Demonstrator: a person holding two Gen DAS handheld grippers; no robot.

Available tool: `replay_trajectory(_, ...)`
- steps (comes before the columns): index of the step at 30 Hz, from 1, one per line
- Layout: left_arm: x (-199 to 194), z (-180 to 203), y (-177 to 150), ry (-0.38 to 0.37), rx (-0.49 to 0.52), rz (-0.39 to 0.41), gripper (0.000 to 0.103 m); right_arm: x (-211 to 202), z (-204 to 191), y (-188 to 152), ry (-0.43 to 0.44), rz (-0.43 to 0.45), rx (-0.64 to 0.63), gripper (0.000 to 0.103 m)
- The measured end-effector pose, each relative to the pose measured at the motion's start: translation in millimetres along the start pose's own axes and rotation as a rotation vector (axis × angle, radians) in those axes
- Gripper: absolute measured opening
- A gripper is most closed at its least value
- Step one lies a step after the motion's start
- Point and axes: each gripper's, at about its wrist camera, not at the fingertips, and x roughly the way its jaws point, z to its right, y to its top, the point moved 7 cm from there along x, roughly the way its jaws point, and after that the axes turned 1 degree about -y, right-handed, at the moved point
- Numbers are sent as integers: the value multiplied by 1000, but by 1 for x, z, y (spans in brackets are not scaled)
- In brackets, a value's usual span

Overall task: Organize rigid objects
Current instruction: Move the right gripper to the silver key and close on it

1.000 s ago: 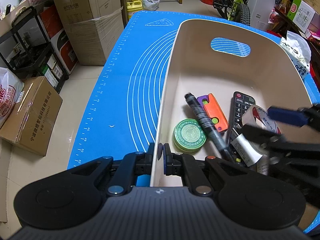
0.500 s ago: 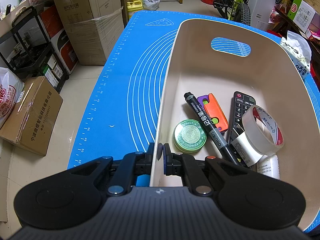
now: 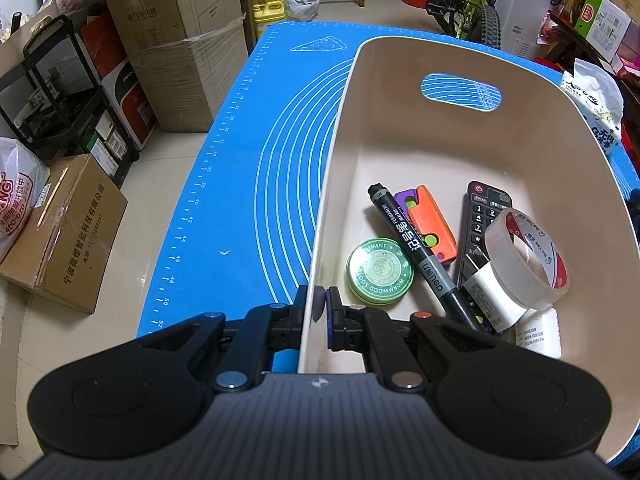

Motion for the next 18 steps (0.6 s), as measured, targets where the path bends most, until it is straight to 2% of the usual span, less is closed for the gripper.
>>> replay_trajectory(10,0,0,0,-1,1,0,8,38,-27,-28,-9,-105,-144,68)
replay_trajectory(14,0,2,1,-1,3,-4,8,48,-32,-36,-26,-122,-193,64)
replay_trajectory(18,-1,1,1,-1,5,-5,8,46,-35,-38,-36,-86,-227,63)
